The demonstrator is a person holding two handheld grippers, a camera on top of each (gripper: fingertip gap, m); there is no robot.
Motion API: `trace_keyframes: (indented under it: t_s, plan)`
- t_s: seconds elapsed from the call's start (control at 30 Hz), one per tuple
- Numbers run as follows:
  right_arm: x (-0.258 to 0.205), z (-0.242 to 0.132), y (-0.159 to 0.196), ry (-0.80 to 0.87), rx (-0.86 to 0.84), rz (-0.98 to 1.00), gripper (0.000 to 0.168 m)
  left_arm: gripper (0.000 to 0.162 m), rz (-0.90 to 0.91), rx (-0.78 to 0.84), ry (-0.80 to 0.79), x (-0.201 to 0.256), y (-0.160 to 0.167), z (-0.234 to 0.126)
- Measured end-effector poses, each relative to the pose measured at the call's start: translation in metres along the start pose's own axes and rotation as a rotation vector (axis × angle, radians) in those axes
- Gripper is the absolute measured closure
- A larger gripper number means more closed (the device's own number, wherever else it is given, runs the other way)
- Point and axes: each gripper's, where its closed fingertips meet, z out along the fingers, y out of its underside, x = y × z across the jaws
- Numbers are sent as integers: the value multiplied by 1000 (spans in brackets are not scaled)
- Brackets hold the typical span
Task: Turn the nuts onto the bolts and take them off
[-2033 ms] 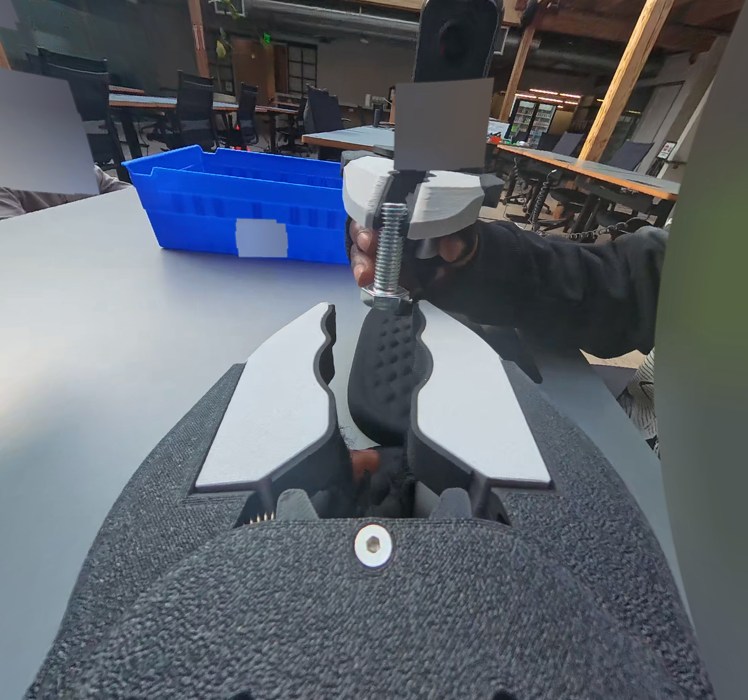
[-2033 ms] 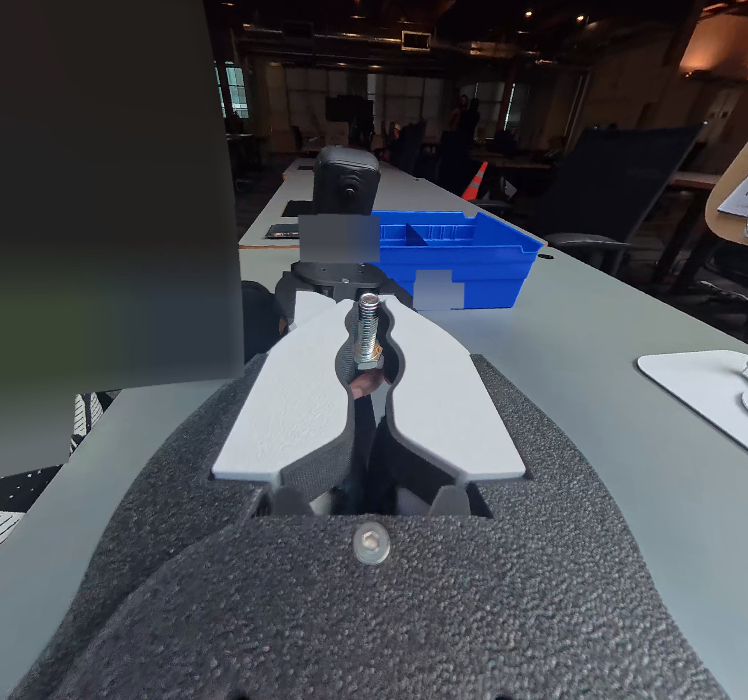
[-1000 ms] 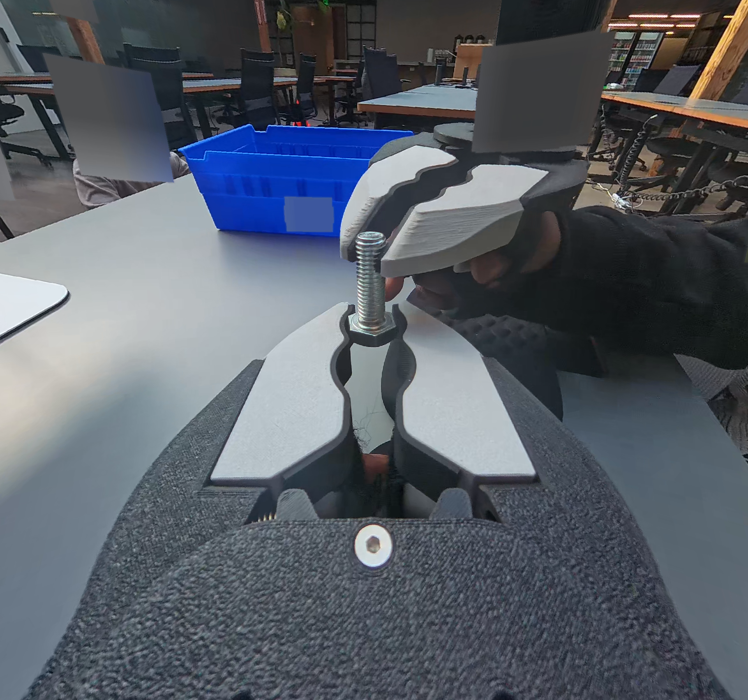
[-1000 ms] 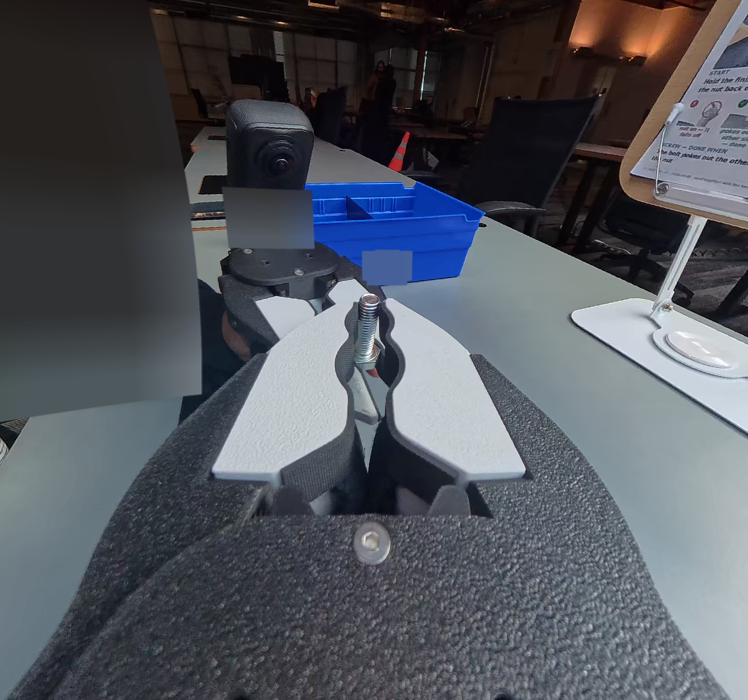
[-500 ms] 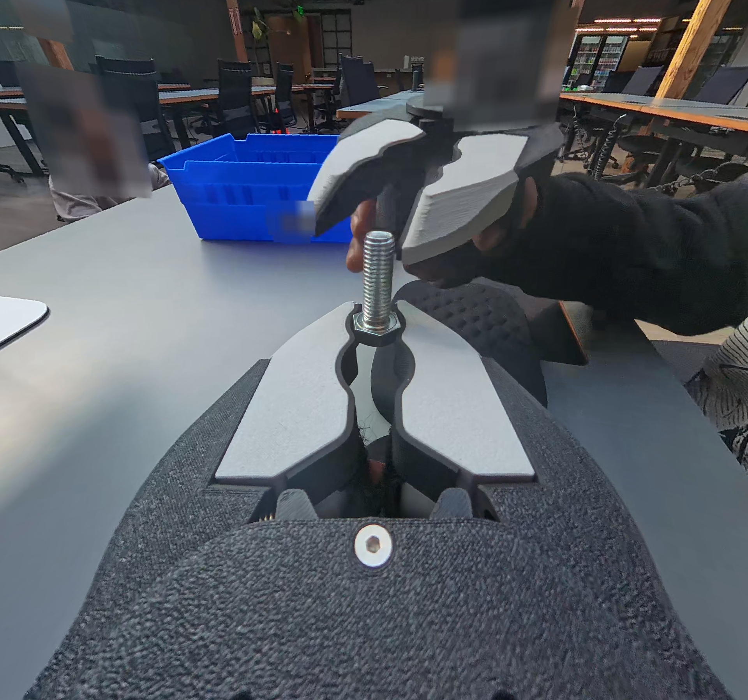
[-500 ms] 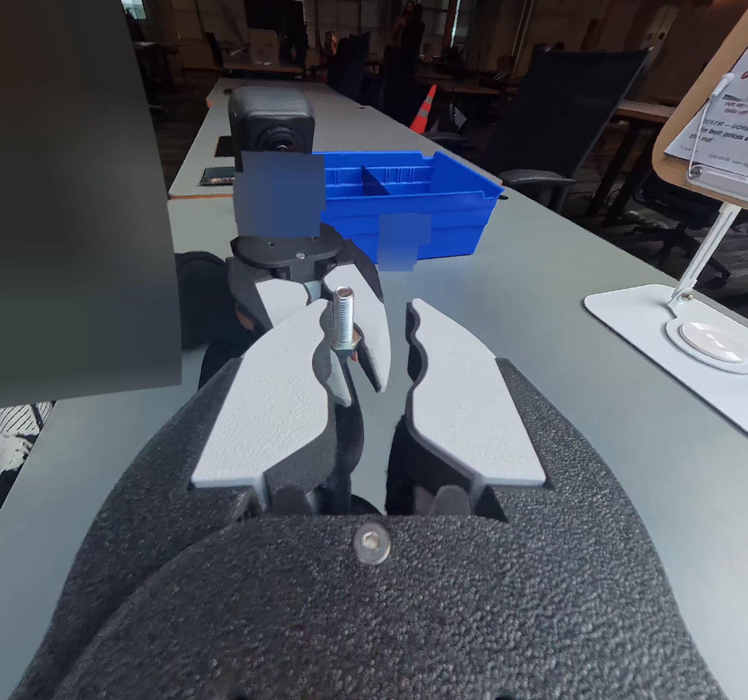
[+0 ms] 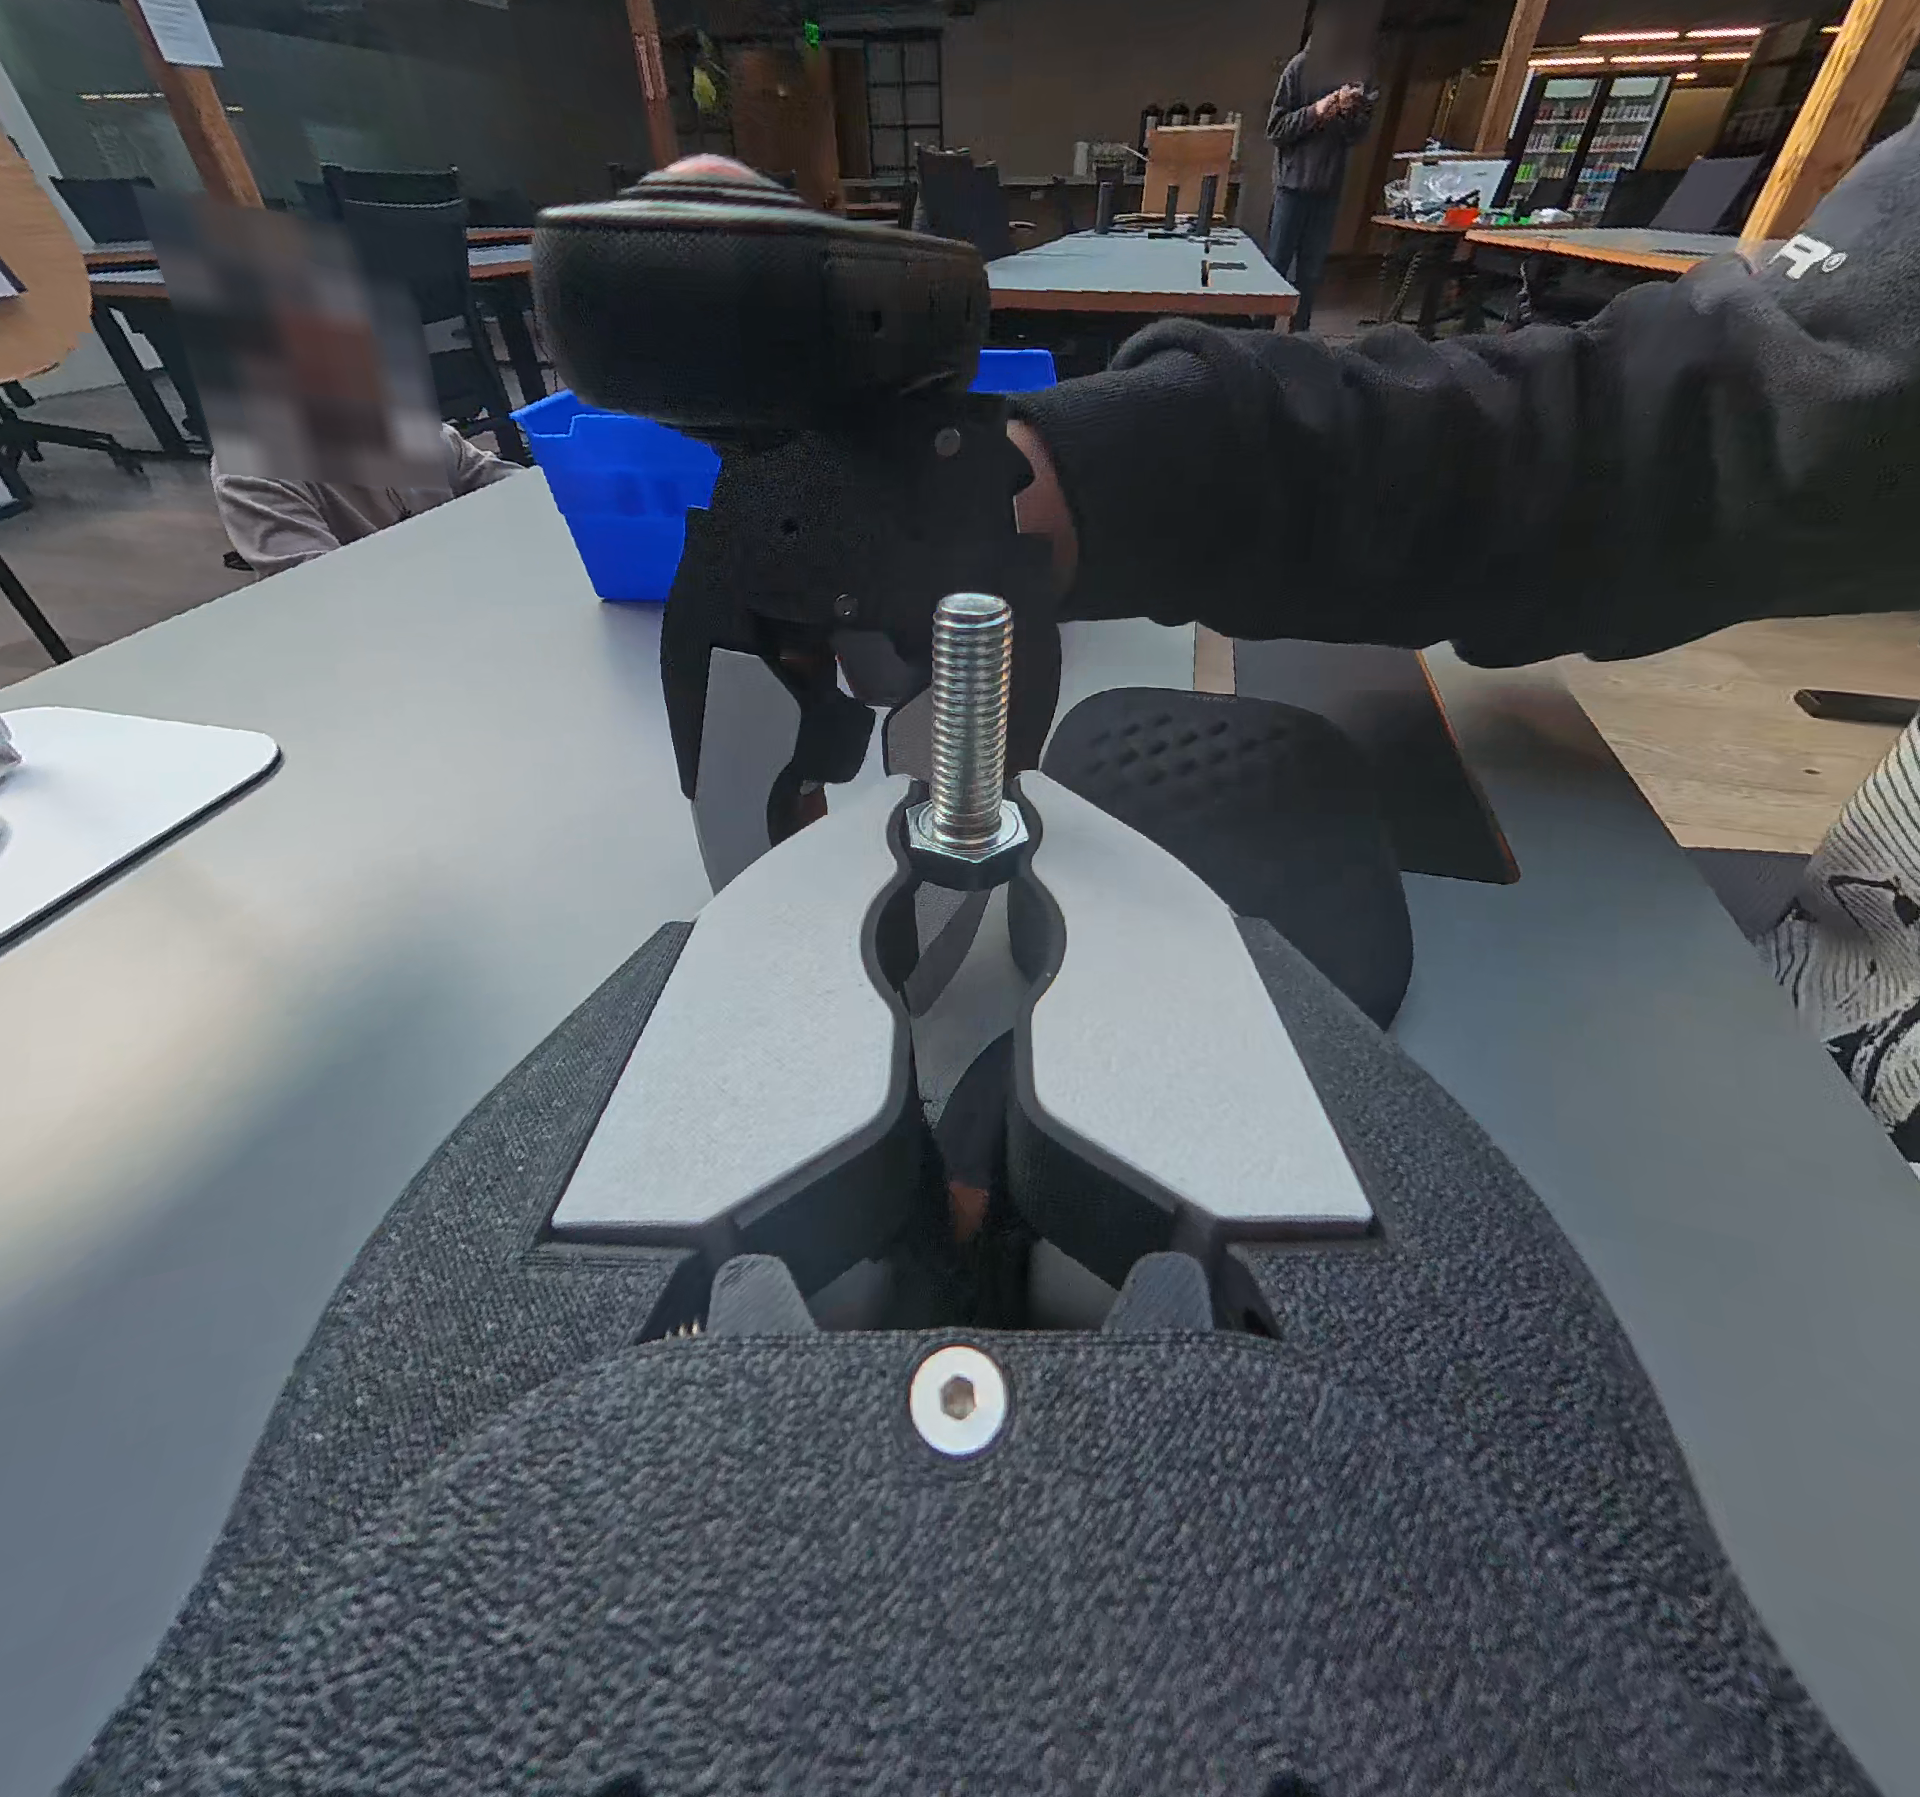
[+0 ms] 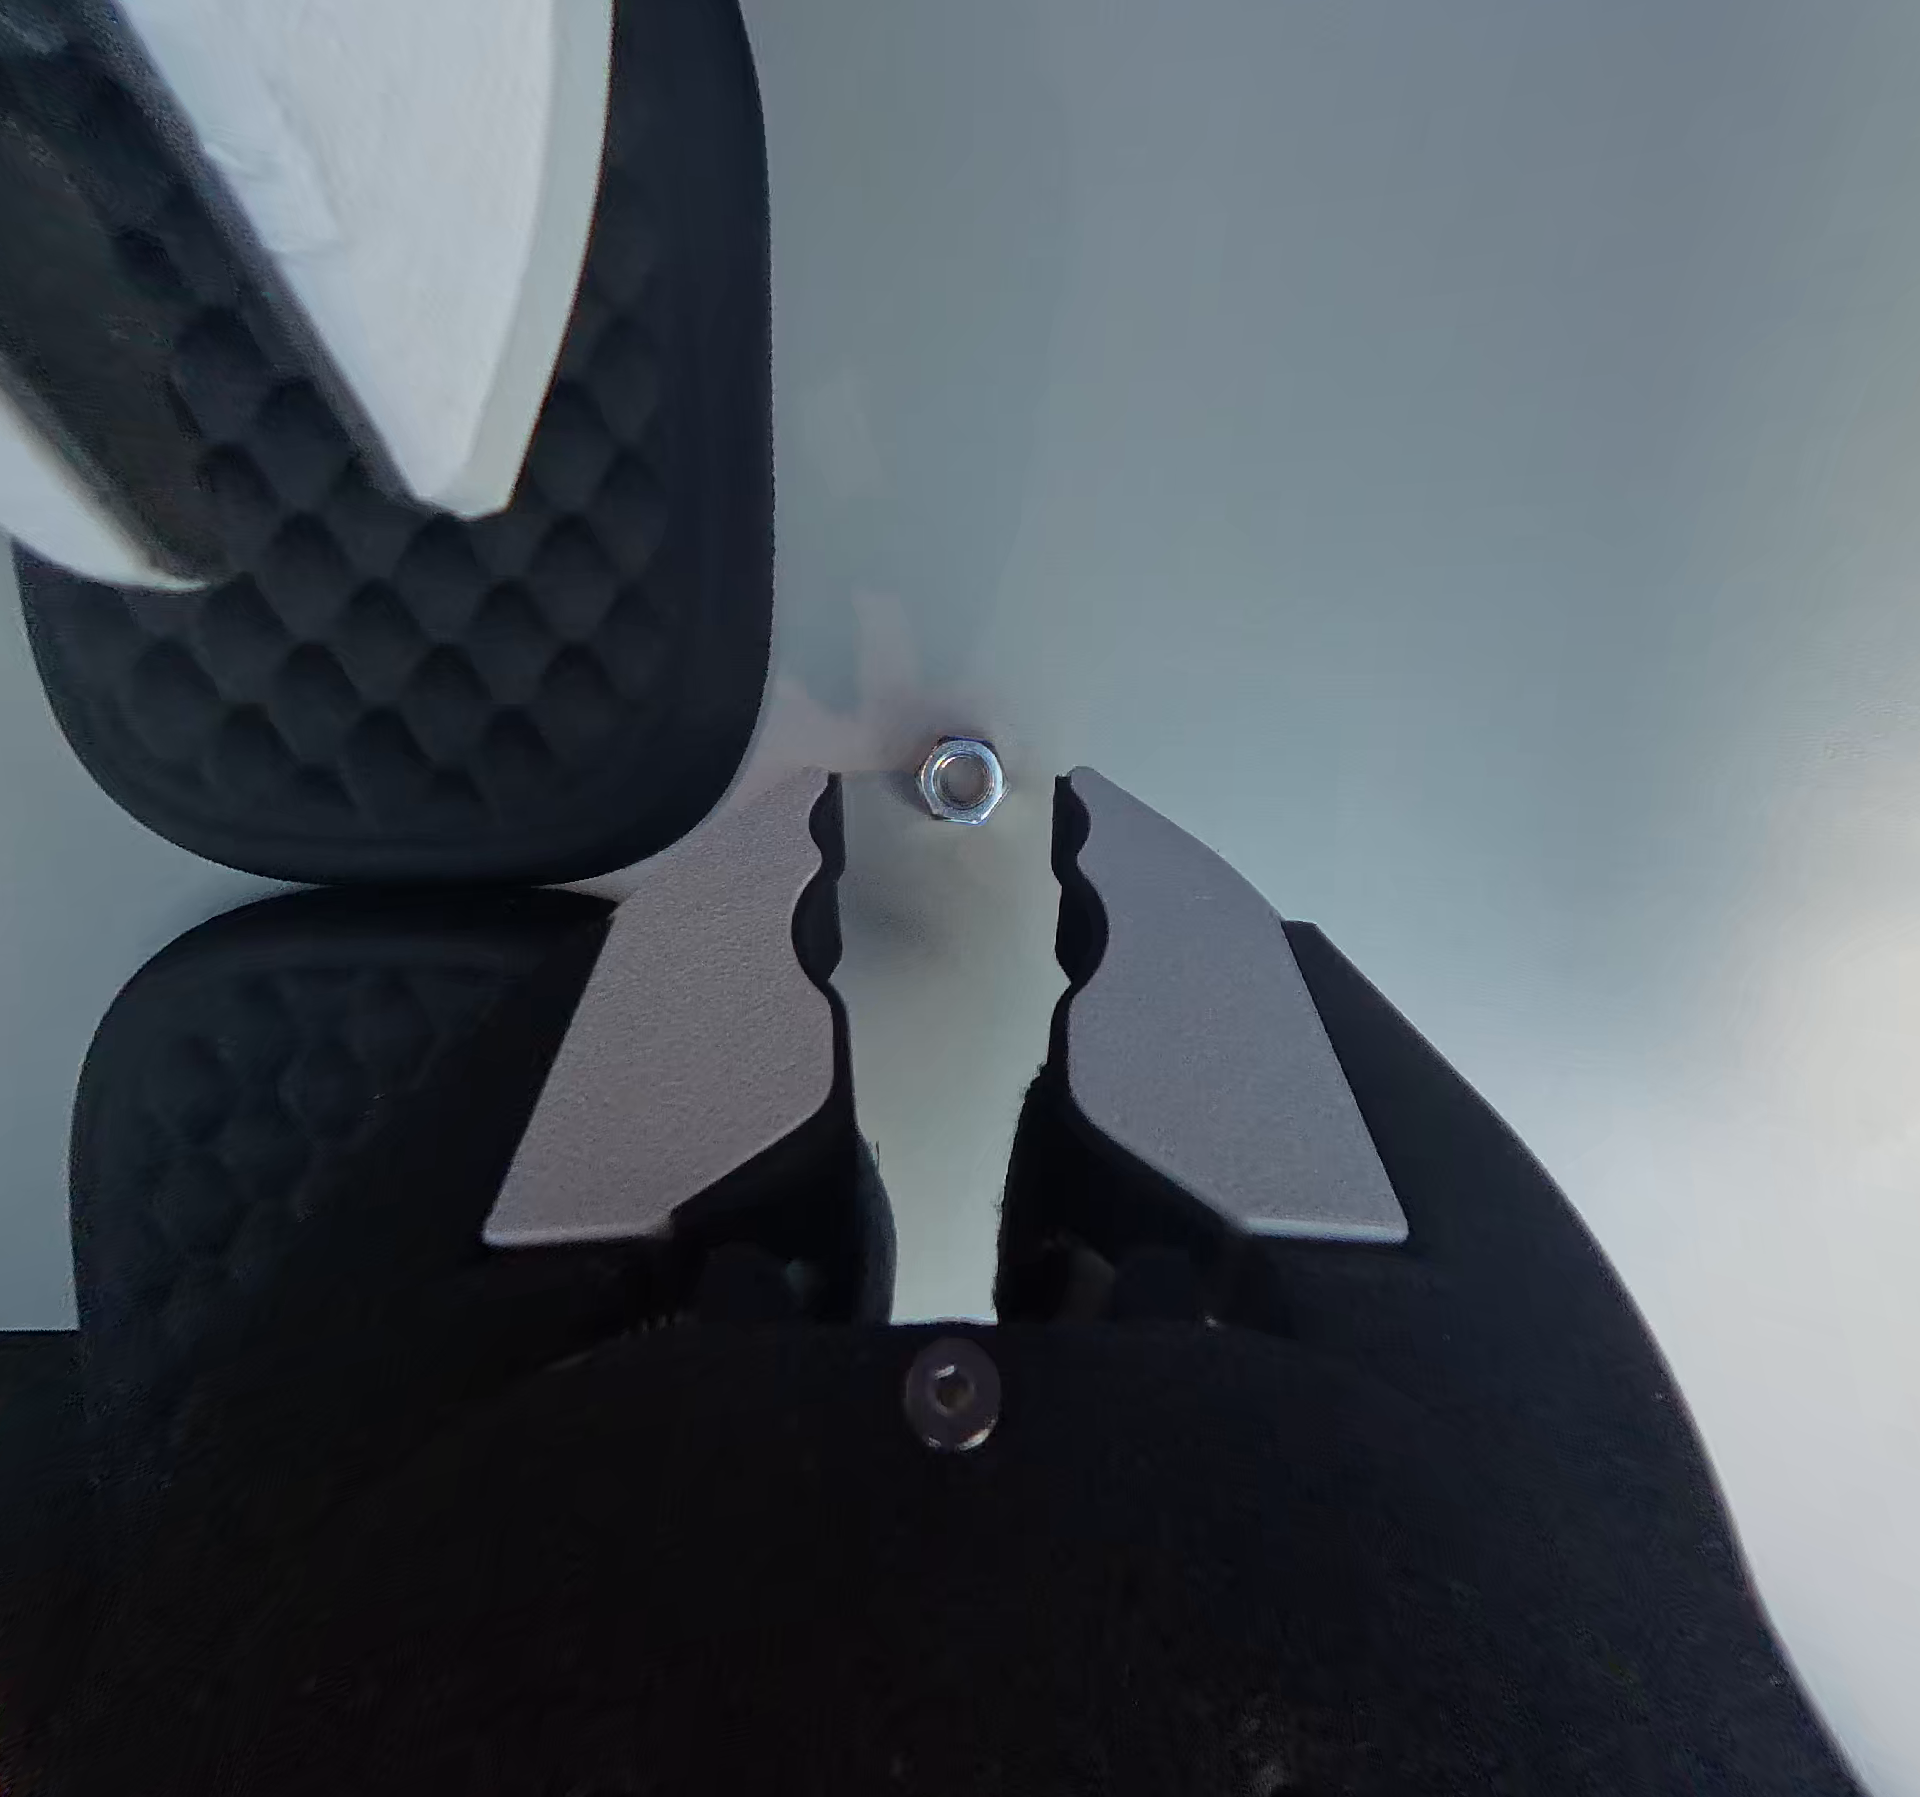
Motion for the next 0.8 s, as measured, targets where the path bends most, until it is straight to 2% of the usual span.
trace_keyframes:
  t_s: [0.17, 0.27, 0.4, 0.53, 0.67, 0.8]
  plan:
    - [2, 8, 1, -4, -32, -35, 137, 149, -8, -4, 4, -2, 1, -2]
    - [2, 12, 4, -7, -47, -51, 150, 149, -10, -9, 5, -2, 2, -1]
    - [2, 7, 4, -10, -8, -62, 151, 149, -4, -13, 15, 0, 1, -1]
    - [-7, -42, -15, -37, 125, -141, 151, 148, 0, 10, 151, 22, -10, 0]
    - [-43, -111, -53, -122, 263, -398, 151, 148, -13, 60, 368, 57, -16, 1]
    - [-91, -140, -79, -297, 285, -644, 151, 148, -17, 13, 515, 78, 0, 4]
